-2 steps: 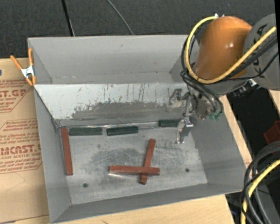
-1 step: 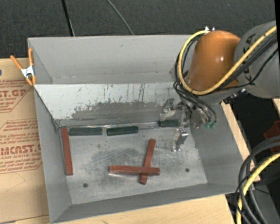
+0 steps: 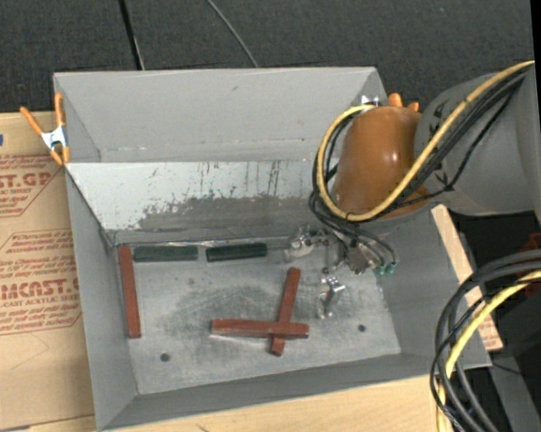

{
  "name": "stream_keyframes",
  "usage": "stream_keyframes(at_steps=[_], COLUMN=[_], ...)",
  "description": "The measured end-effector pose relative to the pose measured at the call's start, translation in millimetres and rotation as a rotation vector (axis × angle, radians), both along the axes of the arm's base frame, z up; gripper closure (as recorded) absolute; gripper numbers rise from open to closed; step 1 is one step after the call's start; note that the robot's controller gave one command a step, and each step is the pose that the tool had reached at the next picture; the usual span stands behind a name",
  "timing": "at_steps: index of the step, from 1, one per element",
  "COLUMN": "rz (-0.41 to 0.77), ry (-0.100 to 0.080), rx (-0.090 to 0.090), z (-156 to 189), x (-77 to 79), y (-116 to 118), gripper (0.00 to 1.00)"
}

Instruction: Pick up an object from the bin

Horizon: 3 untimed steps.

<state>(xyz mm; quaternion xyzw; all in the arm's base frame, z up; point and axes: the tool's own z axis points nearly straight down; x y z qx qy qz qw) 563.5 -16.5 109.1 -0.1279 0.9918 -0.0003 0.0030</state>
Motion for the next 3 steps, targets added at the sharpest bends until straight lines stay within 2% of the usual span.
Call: stream_keyframes(at_steps=[1, 2, 3], rz=[0.096, 0.096, 0.064], ry=[-0.003, -0.003, 0.002], rx=[0.001, 0.001, 0.000], z=[-33, -33, 95], x=[9.7, 9.7, 19.3], y=[-5, -5, -3], gripper=[1.00, 1.00, 1.00])
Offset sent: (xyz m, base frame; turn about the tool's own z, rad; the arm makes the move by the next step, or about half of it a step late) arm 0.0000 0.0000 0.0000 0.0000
